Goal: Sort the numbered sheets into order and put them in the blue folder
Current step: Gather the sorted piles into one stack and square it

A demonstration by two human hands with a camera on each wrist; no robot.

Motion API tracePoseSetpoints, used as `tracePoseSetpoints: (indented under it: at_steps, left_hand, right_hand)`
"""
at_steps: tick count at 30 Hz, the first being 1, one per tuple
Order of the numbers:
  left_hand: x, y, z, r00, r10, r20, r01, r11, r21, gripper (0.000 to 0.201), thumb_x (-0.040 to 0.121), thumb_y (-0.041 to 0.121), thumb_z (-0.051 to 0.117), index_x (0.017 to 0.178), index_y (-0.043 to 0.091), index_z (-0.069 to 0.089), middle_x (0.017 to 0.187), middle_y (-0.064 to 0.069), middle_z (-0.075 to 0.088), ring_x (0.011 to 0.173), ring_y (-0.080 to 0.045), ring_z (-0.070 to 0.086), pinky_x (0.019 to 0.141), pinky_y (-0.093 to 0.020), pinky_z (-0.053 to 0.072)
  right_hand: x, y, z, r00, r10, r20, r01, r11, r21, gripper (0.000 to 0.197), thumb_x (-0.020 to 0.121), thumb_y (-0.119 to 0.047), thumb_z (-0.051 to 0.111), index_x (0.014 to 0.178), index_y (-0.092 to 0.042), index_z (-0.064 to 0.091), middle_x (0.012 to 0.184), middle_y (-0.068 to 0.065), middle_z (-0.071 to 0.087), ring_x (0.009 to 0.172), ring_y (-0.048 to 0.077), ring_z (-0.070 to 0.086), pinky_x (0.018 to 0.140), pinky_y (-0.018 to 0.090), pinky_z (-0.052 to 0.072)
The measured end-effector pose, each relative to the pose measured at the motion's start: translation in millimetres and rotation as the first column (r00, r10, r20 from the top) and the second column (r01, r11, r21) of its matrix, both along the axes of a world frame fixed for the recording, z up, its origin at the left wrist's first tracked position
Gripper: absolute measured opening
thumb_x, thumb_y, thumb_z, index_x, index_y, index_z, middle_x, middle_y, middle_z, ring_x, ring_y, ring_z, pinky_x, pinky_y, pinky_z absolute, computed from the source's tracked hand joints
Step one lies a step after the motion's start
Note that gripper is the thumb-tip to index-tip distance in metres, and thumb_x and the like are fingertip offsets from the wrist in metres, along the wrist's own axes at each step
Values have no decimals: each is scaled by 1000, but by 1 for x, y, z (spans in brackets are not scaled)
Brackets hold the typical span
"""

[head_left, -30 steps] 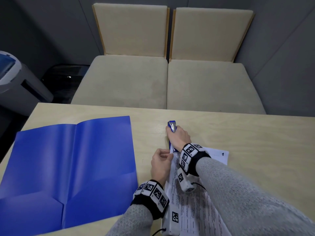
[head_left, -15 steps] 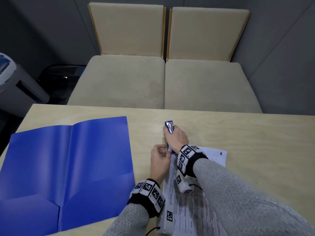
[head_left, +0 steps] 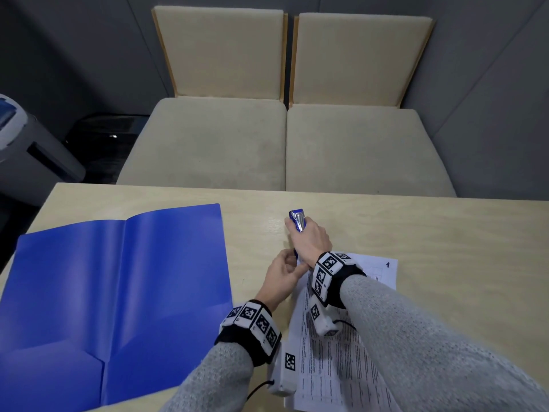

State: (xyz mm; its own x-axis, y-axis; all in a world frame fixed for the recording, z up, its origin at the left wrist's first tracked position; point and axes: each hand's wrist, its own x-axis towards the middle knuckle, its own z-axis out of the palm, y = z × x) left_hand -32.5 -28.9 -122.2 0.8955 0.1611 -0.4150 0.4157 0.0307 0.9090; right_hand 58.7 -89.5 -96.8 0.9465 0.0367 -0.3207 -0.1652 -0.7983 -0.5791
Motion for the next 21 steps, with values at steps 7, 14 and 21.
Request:
tracePoseSetpoints:
  at_steps: [7, 14, 21]
  left_hand:
    - [-6, -3, -6, 997, 77, -5, -77, 995, 57, 55, 68, 44, 69, 111, 12, 56, 85, 3, 61, 79, -14, 59, 82, -35, 51]
    - [-7, -3, 4, 996, -72, -43, 79, 980, 183, 89, 65, 38, 82, 136, 16, 34, 127, -2, 41, 112, -15, 51, 99, -33, 46]
    - [-26, -21, 6, 982, 120, -147, -103, 988, 115, 25, 78, 19, 63, 103, 21, 59, 109, -7, 68, 99, -25, 65, 88, -44, 53]
  right_hand:
    - [-4, 1, -7, 1000, 6, 5, -6, 1000, 15, 46, 87, -59, 43, 95, -17, 59, 96, 12, 66, 94, 35, 59, 72, 34, 38]
    - [4, -11, 12, 970, -235, -60, 240, 893, 380, 43, 87, -58, 47, 87, -17, 60, 79, 5, 63, 79, 29, 60, 74, 33, 46]
    - [34, -108, 30, 711, -593, -377, 643, 333, 689, 23, 80, -32, 71, 72, -17, 56, 78, 9, 59, 61, 20, 59, 58, 32, 45]
